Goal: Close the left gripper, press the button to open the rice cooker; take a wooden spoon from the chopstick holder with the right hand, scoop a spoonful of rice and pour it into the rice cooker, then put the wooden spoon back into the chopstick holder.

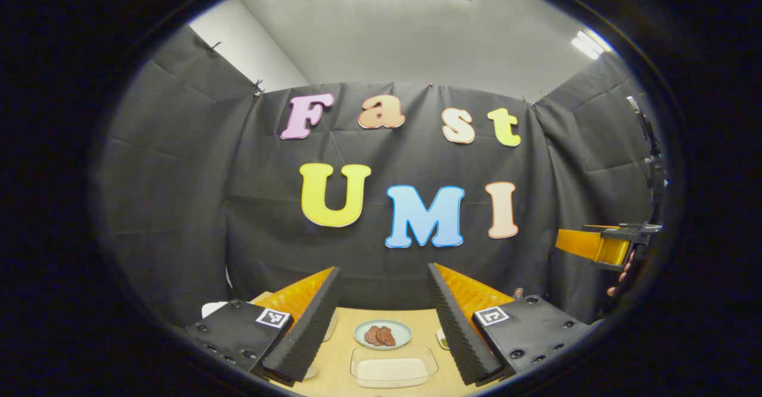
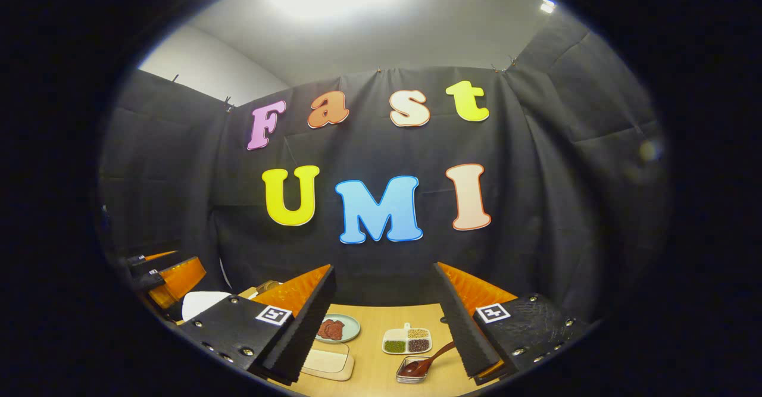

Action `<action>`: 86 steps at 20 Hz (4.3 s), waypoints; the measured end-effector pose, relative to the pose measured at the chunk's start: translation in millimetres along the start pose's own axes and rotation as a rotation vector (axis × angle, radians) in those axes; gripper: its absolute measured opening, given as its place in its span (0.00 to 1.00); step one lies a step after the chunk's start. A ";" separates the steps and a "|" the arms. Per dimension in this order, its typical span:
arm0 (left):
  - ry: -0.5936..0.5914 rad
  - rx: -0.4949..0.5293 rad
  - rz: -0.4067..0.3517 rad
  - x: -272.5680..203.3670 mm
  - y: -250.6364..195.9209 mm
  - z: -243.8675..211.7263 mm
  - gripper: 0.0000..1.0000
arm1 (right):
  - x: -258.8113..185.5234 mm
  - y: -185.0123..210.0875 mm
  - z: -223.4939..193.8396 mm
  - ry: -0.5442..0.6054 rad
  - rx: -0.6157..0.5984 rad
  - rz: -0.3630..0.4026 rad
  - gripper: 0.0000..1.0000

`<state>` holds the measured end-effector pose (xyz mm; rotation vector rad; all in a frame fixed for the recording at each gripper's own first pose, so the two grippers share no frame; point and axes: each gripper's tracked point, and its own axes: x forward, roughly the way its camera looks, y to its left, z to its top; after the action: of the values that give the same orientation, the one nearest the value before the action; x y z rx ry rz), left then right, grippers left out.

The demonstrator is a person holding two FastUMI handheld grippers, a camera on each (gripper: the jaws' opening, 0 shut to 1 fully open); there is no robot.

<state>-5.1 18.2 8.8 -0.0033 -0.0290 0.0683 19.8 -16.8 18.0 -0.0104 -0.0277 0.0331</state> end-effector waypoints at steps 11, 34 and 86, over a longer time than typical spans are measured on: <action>0.001 -0.014 -0.073 9.1 30.9 -13.8 0.98 | -11.0 35.6 -7.9 -0.006 0.013 -0.018 0.97; 0.662 -0.123 0.168 30.2 278.2 -267.6 0.10 | 3.6 66.6 -86.2 0.159 -0.053 -0.018 0.97; 0.059 0.106 0.073 37.2 43.9 -82.8 0.95 | 58.6 -106.5 -213.6 0.324 0.112 -0.174 0.97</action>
<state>31.4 64.4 -73.1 0.0996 0.0342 0.1424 87.8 -123.4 -192.8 0.0988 0.2974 -0.1414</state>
